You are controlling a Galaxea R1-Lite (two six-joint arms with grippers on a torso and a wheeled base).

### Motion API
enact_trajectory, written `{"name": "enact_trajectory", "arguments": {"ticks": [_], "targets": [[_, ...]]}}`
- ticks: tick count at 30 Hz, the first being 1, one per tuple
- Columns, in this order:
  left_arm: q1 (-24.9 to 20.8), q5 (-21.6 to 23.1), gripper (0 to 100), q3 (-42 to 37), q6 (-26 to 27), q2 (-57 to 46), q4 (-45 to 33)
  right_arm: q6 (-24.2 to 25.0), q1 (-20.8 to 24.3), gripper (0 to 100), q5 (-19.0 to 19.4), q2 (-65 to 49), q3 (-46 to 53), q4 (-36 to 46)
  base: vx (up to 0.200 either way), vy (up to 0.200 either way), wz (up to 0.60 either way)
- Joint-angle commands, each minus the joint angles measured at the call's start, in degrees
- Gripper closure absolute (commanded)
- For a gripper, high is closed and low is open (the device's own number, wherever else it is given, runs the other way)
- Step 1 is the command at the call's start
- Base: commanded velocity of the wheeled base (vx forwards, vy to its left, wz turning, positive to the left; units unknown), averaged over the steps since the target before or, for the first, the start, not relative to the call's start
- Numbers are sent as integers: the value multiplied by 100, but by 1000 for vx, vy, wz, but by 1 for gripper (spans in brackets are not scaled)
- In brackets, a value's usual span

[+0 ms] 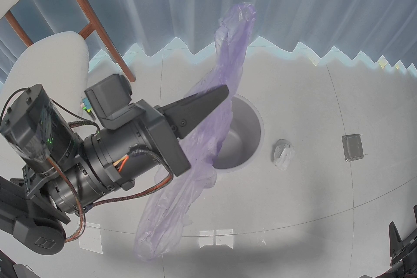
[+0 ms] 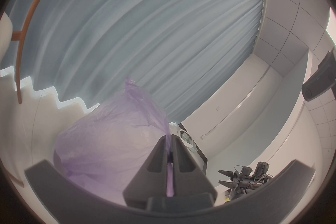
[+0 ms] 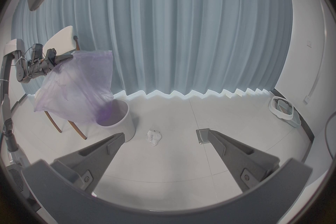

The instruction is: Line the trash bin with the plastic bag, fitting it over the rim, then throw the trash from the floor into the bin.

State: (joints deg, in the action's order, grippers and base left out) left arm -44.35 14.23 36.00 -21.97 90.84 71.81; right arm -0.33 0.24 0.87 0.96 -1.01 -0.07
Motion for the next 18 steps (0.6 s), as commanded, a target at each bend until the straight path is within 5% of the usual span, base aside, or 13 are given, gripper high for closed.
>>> {"name": "enact_trajectory", "arguments": {"ticks": [1,18], "targets": [[-47,-43,100,-23,35,30,-1,-2,2,0,1,-96,101,-1,0,0,0],[322,28,100,-32,175,610,720,-2,2,0,1,-96,92,-1,0,0,0]]}}
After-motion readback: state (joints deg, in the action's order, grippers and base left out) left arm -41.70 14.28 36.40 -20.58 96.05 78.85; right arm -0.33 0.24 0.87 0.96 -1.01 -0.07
